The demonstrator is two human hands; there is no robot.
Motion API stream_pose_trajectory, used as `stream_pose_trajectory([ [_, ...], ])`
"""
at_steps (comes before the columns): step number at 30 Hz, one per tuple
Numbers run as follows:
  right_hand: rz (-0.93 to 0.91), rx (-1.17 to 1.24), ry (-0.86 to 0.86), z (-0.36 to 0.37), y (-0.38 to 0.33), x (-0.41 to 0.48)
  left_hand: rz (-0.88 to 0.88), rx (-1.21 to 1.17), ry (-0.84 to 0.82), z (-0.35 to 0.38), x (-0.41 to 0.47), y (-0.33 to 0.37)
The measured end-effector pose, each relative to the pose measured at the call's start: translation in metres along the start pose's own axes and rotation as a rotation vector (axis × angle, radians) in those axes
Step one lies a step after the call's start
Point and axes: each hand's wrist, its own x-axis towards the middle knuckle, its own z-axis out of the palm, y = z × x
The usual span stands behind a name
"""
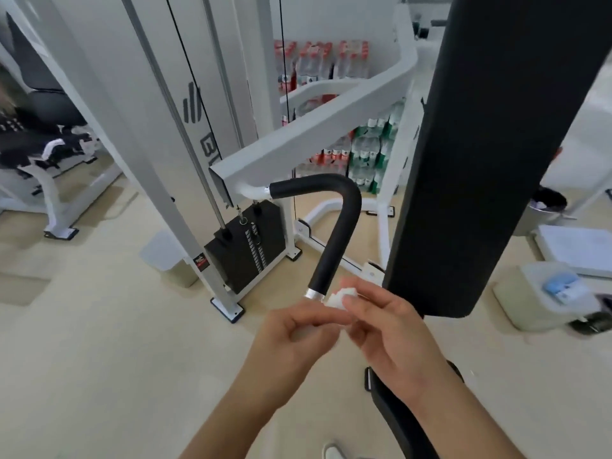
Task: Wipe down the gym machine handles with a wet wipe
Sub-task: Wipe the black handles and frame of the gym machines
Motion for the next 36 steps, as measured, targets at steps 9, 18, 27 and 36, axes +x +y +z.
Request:
stream_pose_trajectory([
  [9, -0.114, -0.14, 0.35, 0.078, 0.059, -0.003, 0.095, 0.236, -0.127, -0.075, 0.047, -0.023],
  [18, -0.37, -0.201, 0.943, 0.087, 0.074, 0.018, 0.17, 0.345, -0.296, -0.088, 0.072, -0.041],
  [27, -0.638, -0.724, 1.25, 0.073, 0.089, 0.075, 0.44, 0.63, -0.201, -0.077, 0.123, -0.061],
  [36, -0.747, -1.194, 1.253, 0.072, 0.096, 0.083, 0.279, 0.418, -0.228, -0.076, 0.123, -0.063],
])
